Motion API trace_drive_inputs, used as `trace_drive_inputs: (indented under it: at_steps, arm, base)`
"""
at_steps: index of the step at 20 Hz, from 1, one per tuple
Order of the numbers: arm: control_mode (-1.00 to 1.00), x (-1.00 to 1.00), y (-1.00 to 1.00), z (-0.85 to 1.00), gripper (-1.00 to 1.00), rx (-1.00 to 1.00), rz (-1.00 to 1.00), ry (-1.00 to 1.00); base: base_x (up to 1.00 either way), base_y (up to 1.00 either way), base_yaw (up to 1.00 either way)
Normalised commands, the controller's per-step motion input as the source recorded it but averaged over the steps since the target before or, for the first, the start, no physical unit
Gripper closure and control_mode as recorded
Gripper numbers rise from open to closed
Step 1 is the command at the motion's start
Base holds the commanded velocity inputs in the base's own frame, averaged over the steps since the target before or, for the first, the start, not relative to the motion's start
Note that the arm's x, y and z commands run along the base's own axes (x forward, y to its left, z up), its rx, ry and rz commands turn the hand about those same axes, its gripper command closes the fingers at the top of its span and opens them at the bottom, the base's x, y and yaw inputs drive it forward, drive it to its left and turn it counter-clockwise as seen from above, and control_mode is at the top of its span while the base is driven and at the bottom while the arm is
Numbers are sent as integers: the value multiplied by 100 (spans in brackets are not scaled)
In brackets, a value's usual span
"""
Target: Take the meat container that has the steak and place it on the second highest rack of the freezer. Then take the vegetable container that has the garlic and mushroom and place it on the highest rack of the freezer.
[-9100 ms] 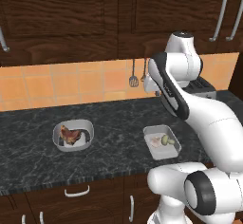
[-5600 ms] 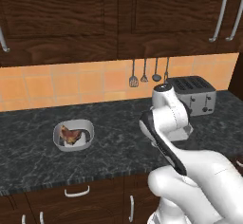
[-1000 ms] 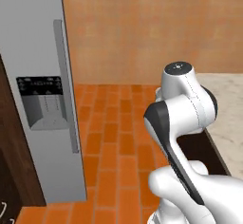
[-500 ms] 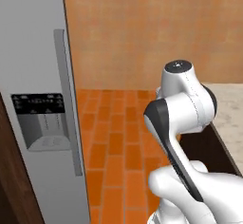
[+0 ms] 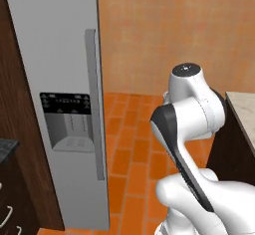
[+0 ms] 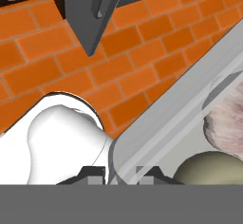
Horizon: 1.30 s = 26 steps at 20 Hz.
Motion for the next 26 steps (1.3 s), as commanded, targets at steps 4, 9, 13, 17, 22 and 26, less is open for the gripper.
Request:
trace_drive_inputs:
  at_steps: [4, 9, 13, 17, 22, 26]
  arm:
    - [100, 0, 0, 0, 100, 0, 0, 0]
    - [100, 0, 0, 0, 100, 0, 0, 0]
    - [100, 0, 0, 0, 100, 0, 0, 0]
    - [100, 0, 0, 0, 100, 0, 0, 0]
    - [100, 0, 0, 0, 100, 0, 0, 0]
    - [100, 0, 0, 0, 100, 0, 0, 0]
  base:
    - [100, -90, 5]
    - [100, -84, 0]
    - [100, -68, 0]
    - [100, -52, 0]
    - [100, -54, 2]
    - [100, -50, 34]
